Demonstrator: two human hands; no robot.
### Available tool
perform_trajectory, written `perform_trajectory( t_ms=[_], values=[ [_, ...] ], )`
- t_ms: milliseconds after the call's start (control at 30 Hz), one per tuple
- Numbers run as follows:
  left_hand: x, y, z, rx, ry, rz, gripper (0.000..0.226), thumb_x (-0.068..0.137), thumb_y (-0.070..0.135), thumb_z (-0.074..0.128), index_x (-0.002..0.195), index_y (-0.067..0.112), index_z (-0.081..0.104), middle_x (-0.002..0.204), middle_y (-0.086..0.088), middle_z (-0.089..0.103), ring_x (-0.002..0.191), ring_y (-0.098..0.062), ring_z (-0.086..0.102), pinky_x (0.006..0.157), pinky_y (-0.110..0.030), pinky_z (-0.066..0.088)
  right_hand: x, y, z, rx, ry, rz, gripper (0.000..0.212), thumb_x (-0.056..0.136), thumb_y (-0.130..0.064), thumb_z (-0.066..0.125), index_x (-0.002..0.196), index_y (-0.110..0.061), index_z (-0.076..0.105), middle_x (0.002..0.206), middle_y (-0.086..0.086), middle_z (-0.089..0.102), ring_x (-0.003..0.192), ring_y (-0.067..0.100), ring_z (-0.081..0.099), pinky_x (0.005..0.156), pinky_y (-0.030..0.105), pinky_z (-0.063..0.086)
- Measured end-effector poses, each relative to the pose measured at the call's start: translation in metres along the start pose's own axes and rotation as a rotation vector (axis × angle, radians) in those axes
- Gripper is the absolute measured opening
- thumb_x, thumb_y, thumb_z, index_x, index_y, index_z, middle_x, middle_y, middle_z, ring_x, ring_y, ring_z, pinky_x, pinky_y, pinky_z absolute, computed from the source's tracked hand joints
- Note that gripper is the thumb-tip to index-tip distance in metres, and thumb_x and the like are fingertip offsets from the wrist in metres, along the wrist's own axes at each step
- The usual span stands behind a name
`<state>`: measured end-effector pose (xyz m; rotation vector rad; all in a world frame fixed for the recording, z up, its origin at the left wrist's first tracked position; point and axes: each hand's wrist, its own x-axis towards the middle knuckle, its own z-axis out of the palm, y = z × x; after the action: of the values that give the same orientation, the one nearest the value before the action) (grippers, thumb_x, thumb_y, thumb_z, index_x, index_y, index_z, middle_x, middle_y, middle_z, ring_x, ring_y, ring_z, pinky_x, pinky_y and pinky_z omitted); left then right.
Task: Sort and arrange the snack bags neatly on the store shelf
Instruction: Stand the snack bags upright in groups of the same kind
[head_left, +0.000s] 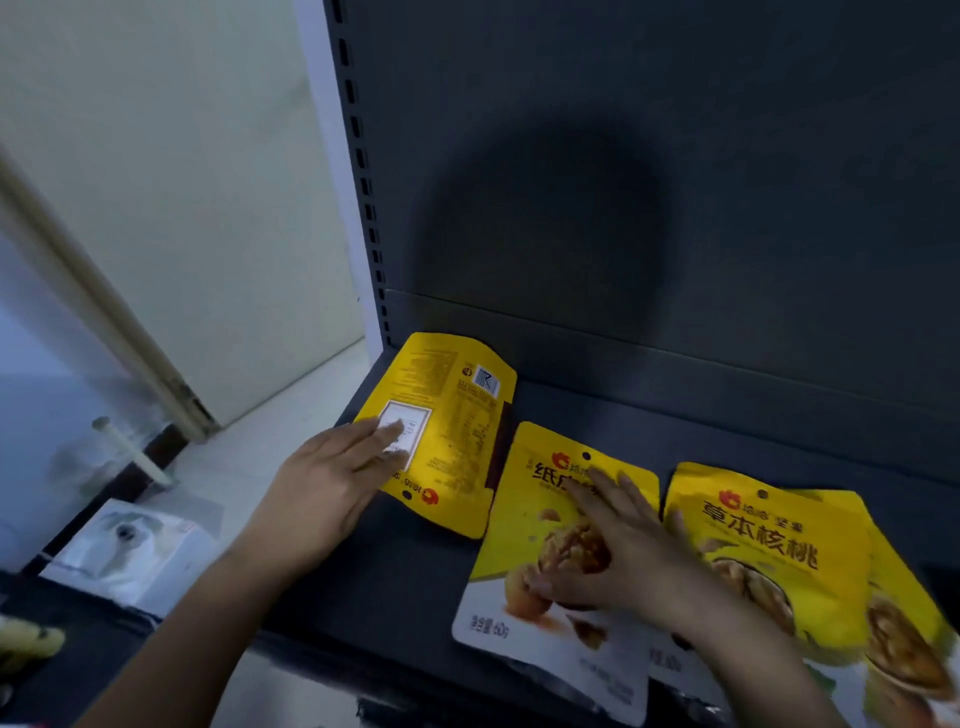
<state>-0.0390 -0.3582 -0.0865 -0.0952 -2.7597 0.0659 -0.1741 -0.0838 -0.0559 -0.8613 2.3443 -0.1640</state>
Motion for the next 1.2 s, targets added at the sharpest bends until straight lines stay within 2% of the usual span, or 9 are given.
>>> perform_trajectory(
  t_ms=[233,333,467,567,667,767,900,967,1200],
  values=[
    [0.026,0.032,-0.034,-0.248,0.207,-0.072,0.042,0.099,0.028,0.033,0.111,0.012,0.069,0.109,-0.005,0.071,0.095,-0.023,0.068,0.078,-0.027,0.045,-0.046,0.054,-0.027,0.002,-0.048,0.155,0.136,0.039,-0.093,0.053,0.149,-0.035,-0.002,0.156,-0.013,-0.016,0.145,0.014,-0.014,0.117,0.051,-0.001],
    [0.05,0.05,-0.058,-0.418,0.262,-0.108,0.034,0.09,0.026,0.043,0.108,0.02,0.071,0.096,0.006,0.072,0.085,-0.008,0.061,0.068,-0.017,0.042,-0.043,0.041,-0.032,0.064,0.214,0.018,0.107,0.073,-0.052,0.071,0.15,-0.028,0.0,0.159,-0.008,0.001,0.146,0.013,0.005,0.119,0.042,0.009],
    [0.088,0.071,-0.078,-0.812,0.364,-0.191,0.013,0.082,0.022,0.07,0.09,0.031,0.073,0.082,0.035,0.066,0.077,0.009,0.064,0.072,-0.008,0.048,-0.008,0.014,-0.034,0.457,0.577,-0.186,0.077,0.075,-0.031,0.077,0.141,-0.024,0.037,0.141,-0.006,0.046,0.127,0.012,0.044,0.102,0.031,0.039],
    [0.114,0.079,-0.064,-1.147,0.457,-0.42,0.035,0.076,0.009,0.076,0.1,0.031,0.065,0.089,0.014,0.071,0.083,0.0,0.065,0.075,-0.017,0.053,0.014,0.007,-0.03,0.675,0.596,-0.22,0.03,0.078,-0.018,0.074,0.107,-0.016,0.068,0.104,0.003,0.07,0.096,0.017,0.064,0.08,0.034,0.051],
    [0.124,0.08,-0.027,-1.4,0.323,-0.758,0.059,0.076,0.008,0.076,0.127,0.011,0.045,0.114,-0.007,0.06,0.098,-0.014,0.06,0.075,-0.021,0.052,0.032,0.01,-0.022,0.828,0.6,-0.214,0.016,0.081,-0.014,0.071,0.097,-0.013,0.072,0.096,0.004,0.073,0.091,0.016,0.067,0.08,0.039,0.052],
    [0.109,0.081,0.016,-1.315,0.044,-0.806,0.048,0.077,0.005,0.075,0.118,0.009,0.049,0.104,0.0,0.061,0.101,-0.019,0.058,0.072,-0.016,0.048,0.049,0.015,-0.017,0.929,0.57,-0.203,0.008,0.08,-0.009,0.072,0.081,-0.016,0.071,0.084,-0.002,0.072,0.079,0.009,0.067,0.068,0.033,0.052],
    [0.091,0.067,0.045,-1.16,0.066,-0.801,0.043,0.071,0.013,0.081,0.103,0.013,0.052,0.092,0.002,0.062,0.091,-0.02,0.061,0.076,-0.029,0.049,0.075,0.01,-0.017,0.863,0.65,-0.181,0.026,0.076,-0.014,0.075,0.098,-0.008,0.064,0.098,0.005,0.068,0.091,0.017,0.063,0.077,0.035,0.05],
    [0.09,0.06,0.05,-1.065,0.1,-0.763,0.038,0.076,0.016,0.078,0.103,0.014,0.051,0.091,0.008,0.06,0.088,-0.016,0.059,0.07,-0.018,0.047,0.088,0.003,-0.018,0.858,0.679,-0.163,0.038,0.075,-0.017,0.075,0.108,-0.008,0.058,0.107,0.007,0.064,0.099,0.019,0.059,0.084,0.039,0.051],
    [0.114,0.049,0.074,-0.639,0.076,-0.616,0.053,0.087,0.04,0.062,0.13,0.015,0.044,0.113,-0.003,0.059,0.109,-0.027,0.049,0.078,-0.032,0.028,0.111,0.01,-0.018,0.831,0.772,-0.059,0.034,0.08,-0.021,0.073,0.107,-0.005,0.061,0.101,0.003,0.063,0.097,0.017,0.058,0.075,0.03,0.043]
  ],
)
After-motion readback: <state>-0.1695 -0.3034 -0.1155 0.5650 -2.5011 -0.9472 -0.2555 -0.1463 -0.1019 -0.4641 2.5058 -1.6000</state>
